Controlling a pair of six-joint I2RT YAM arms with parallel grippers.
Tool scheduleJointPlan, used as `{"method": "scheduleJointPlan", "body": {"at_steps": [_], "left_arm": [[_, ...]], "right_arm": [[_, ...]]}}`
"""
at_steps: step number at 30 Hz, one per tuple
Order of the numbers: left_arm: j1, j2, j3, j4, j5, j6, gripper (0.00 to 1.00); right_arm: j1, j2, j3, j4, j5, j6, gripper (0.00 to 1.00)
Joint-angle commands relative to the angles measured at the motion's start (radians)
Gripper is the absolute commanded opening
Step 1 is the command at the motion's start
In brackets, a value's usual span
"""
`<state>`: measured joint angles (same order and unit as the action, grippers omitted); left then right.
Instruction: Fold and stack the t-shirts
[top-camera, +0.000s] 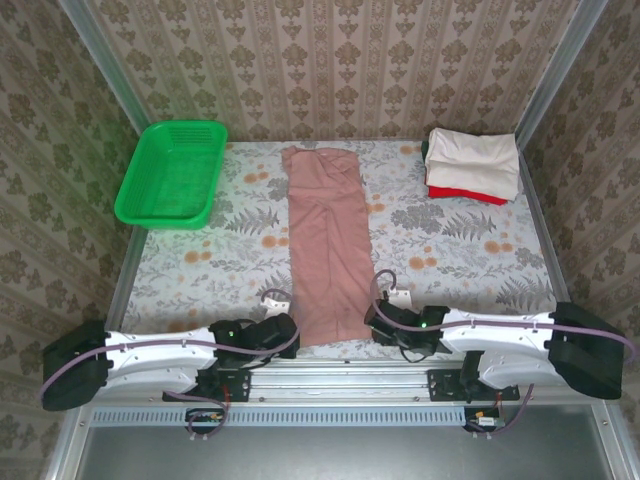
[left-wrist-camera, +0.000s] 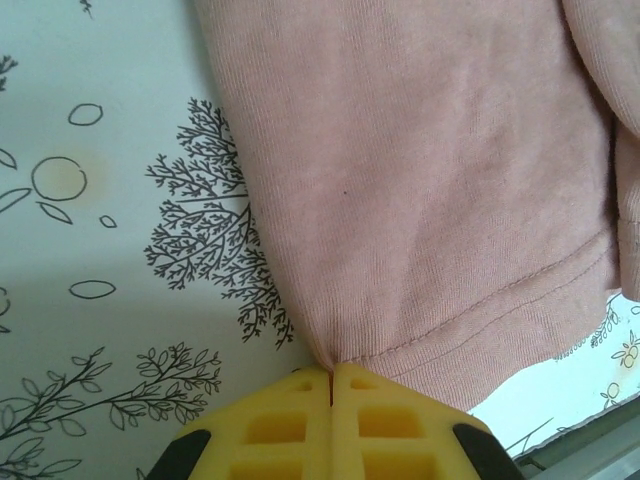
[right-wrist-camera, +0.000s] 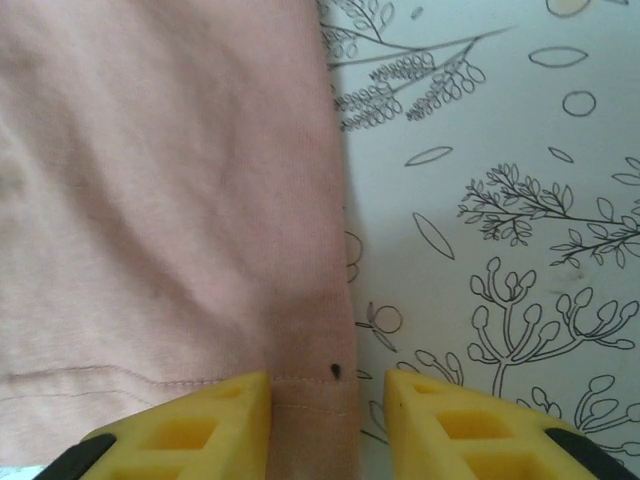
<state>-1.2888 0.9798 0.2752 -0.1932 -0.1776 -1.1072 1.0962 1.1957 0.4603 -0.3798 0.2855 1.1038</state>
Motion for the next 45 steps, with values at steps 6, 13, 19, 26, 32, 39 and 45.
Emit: {"method": "scheduleJointPlan", "body": {"at_steps": [6, 13, 19, 26, 32, 39, 45], "left_arm": [[-0.004, -0.045, -0.025, -0.063, 0.017, -0.020, 0.00], [0.012, -0.124, 0.048, -0.148, -0.001, 0.043, 0.00], [0.121, -0.145, 0.178, -0.231, 0.005, 0.159, 0.00], [0.451, -0.106, 0.316, -0.229, 0.149, 0.342, 0.00], [0.675, 0.137, 0.489, -0.153, 0.295, 0.495, 0.00], [0.804, 0.487, 0.745, -0.140, 0.398, 0.607, 0.00], [0.904, 0.750, 0.964, -0.181, 0.499, 0.654, 0.00]], "right_arm": [[0.005, 0.086, 0.004, 0.021, -0.011, 0.016, 0.22], [0.008, 0.001, 0.075, 0.044, -0.008, -0.045, 0.04], [-0.020, -0.031, 0.220, -0.074, 0.070, -0.098, 0.00], [-0.222, 0.017, 0.362, -0.096, 0.016, -0.228, 0.00], [-0.397, 0.175, 0.521, -0.065, -0.080, -0.350, 0.00], [-0.533, 0.451, 0.753, -0.053, -0.202, -0.464, 0.00], [-0.615, 0.664, 0.959, -0.090, -0.297, -0.523, 0.00]]}}
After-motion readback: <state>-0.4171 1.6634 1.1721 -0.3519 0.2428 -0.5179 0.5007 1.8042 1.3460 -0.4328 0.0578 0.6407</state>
